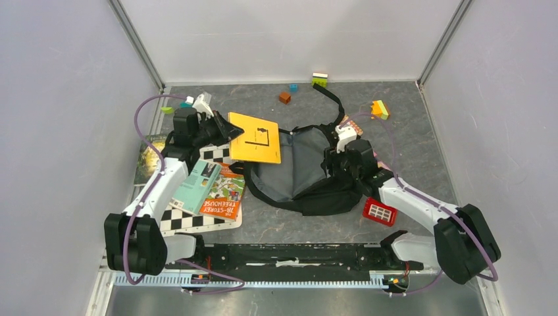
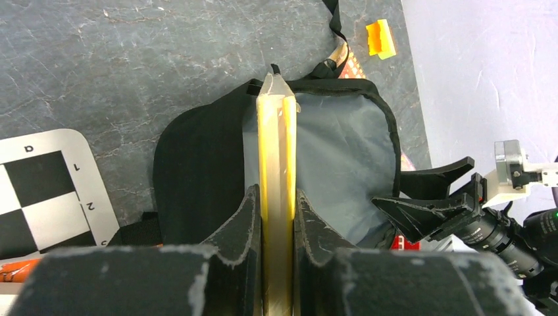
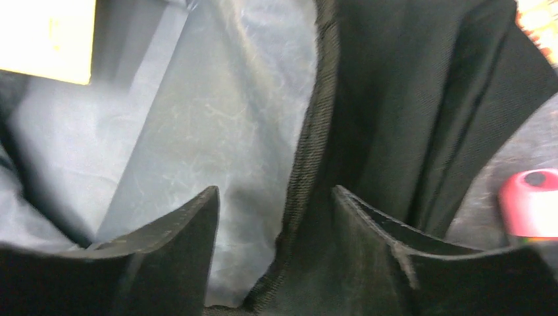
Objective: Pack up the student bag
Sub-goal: Place the book in the student bag.
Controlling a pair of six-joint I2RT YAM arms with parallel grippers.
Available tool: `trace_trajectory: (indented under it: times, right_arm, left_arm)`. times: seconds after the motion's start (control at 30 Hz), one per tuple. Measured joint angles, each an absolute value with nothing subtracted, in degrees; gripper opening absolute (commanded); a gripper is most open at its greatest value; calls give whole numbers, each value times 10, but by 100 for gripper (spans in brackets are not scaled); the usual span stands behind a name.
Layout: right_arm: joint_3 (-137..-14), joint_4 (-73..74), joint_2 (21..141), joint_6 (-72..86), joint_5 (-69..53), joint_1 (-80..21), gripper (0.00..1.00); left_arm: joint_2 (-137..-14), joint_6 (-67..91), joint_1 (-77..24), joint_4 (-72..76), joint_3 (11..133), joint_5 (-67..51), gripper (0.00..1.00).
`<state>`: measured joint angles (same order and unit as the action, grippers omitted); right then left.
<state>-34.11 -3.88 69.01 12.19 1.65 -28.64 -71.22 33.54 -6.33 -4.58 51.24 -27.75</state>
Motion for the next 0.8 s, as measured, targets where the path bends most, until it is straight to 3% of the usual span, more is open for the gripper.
trace_trajectory:
  times: [0.13, 0.2, 0.8]
  right_arm:
    - [-337, -44, 708, 112, -13, -287, 14]
    - [-342, -42, 711, 105, -20, -286, 0]
    - [-442, 5, 638, 110, -54, -288, 0]
  left_arm:
    - [-710, 320, -63, -50, 512, -271, 2]
    - [-709, 318, -63, -53, 512, -268, 2]
    - [-745, 343, -111, -32, 498, -311, 2]
